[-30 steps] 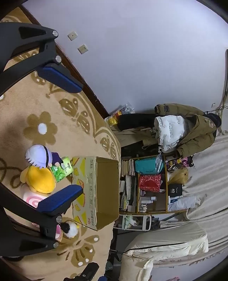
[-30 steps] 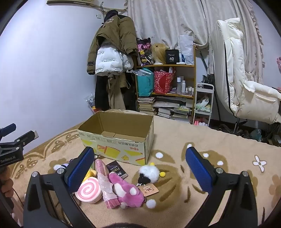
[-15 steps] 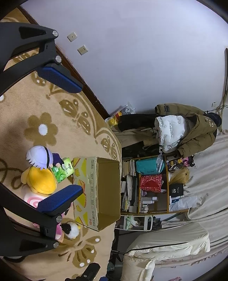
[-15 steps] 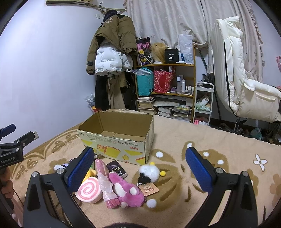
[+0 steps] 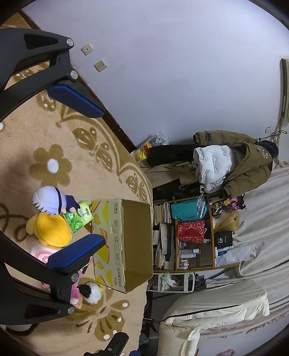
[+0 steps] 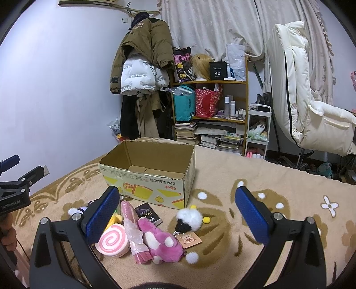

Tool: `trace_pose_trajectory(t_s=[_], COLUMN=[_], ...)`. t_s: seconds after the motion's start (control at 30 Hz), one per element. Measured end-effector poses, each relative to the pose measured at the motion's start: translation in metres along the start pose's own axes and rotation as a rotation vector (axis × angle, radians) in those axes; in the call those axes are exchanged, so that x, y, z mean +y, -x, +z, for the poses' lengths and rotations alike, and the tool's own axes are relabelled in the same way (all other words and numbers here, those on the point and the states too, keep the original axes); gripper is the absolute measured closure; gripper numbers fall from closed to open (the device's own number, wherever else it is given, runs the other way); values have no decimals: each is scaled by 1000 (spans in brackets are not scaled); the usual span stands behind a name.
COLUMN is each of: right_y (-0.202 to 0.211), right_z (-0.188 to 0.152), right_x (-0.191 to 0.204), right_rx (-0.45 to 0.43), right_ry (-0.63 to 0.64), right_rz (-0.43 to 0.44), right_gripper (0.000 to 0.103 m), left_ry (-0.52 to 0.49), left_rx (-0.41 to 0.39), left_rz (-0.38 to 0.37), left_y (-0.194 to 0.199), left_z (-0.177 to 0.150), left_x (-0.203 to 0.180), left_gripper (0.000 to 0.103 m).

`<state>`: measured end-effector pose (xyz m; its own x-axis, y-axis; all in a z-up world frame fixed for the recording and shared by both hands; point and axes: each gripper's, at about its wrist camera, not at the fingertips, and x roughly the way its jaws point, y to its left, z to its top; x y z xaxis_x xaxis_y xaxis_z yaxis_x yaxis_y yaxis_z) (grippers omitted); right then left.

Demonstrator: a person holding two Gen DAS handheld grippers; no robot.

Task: Organize soft objects

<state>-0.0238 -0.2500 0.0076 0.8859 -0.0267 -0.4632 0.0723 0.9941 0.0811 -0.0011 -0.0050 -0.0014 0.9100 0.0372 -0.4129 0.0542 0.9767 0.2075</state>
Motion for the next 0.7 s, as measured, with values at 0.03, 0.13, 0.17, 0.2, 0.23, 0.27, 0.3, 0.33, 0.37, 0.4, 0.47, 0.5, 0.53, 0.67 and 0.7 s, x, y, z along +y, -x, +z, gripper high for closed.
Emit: trace_pose_trajectory(t_s=[0.03, 0.13, 0.17, 0.2, 0.23, 0.27, 0.3, 0.33, 0.37, 0.4, 0.47, 0.5, 0.53, 0.67, 0.7], right_y=[0, 0, 0, 0, 0, 0, 1, 1, 1, 1, 1, -1, -3, -3, -3], right_z=[0, 0, 0, 0, 1, 1, 1, 1, 1, 1, 1, -1, -3, -2, -3], right_x=[0, 0, 0, 0, 0, 0, 0, 0, 0, 0, 0, 0, 1, 1, 0], right_rx=[0, 0, 0, 1, 0, 0, 0, -1, 0, 0, -2, -3, -7, -6, -6], right_ry=[1, -1, -2, -1, 0, 0, 0, 0, 0, 0, 2, 3, 5, 6, 6], right_rz=[0, 0, 0, 0, -2, -1, -1, -1, 1, 2, 1, 2, 2, 1, -1], right_gripper=[0, 0, 0, 0, 0, 0, 0, 0, 0, 0, 0, 0, 0, 0, 0], left_ry=[1, -3, -4, -6, -6, -5, -5, -7, -10, -8, -10, -11, -12, -13, -12], left_rx=[1, 1, 1, 0, 0, 1, 2, 3, 1, 1, -5, -7, -7, -5, -3], left_rz=[-1, -1, -2, -1, -1, -1, -2, -2, -2, -3, -3, -3, -3, -1, -2], left_y=[0, 1, 1, 1, 1, 1, 1, 1, 2, 0, 1, 2, 2, 2, 2], left_z=[0, 0, 0, 0, 0, 0, 0, 0, 0, 0, 0, 0, 0, 1, 1], left_x=[0, 0, 0, 0, 0, 0, 1, 1, 1, 1, 2, 2, 2, 1, 1], left_gripper=[0, 0, 0, 0, 0, 0, 0, 0, 0, 0, 0, 0, 0, 0, 0])
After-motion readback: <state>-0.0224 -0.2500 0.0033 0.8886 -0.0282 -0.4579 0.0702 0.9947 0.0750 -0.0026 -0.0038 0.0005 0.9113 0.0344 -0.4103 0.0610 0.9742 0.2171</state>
